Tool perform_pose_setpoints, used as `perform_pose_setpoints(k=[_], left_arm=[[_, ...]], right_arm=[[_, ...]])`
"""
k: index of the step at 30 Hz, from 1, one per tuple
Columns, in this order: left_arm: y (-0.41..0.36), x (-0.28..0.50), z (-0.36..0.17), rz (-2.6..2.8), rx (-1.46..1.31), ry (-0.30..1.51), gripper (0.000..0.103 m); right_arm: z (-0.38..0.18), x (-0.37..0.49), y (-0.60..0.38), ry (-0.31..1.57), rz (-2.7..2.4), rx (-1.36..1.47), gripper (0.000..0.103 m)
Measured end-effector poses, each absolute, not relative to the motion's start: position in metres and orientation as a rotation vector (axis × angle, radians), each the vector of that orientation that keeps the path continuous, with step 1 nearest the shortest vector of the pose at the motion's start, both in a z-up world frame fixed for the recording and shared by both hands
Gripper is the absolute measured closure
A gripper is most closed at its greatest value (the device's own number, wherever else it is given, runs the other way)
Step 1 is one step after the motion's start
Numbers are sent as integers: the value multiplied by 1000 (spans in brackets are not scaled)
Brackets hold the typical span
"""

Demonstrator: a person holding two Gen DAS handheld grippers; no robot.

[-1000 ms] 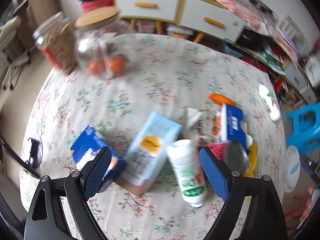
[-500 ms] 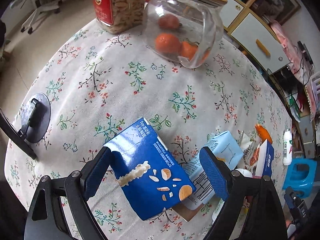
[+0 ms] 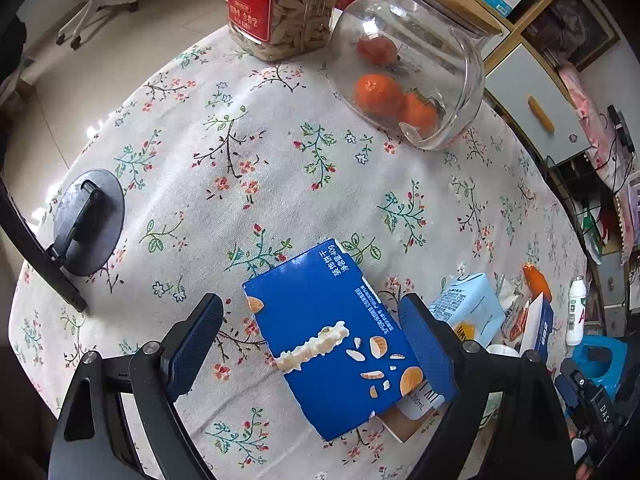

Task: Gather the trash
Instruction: 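Move both tools back to the table toward the blue snack box, then grasp the blue box with the left tool while the right tool grasps a torn blue wrapper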

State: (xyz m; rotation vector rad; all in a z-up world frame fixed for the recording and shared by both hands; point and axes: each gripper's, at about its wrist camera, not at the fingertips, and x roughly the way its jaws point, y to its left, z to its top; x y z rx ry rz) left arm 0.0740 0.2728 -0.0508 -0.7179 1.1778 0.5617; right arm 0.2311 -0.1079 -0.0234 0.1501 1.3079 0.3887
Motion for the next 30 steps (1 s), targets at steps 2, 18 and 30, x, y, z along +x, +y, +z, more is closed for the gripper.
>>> perform_pose_setpoints(k=[2, 18, 30], left_arm=[[274, 72, -53, 561, -733, 1179, 12], [256, 80, -61, 464, -776, 1156, 28], [227, 86, -21, 341, -637, 1036, 32]], right_arm=[[-27, 233, -100, 1317, 408, 155, 16], [-51, 238, -62, 1350, 460, 155, 16], [-54, 234, -54, 1328, 492, 93, 74]])
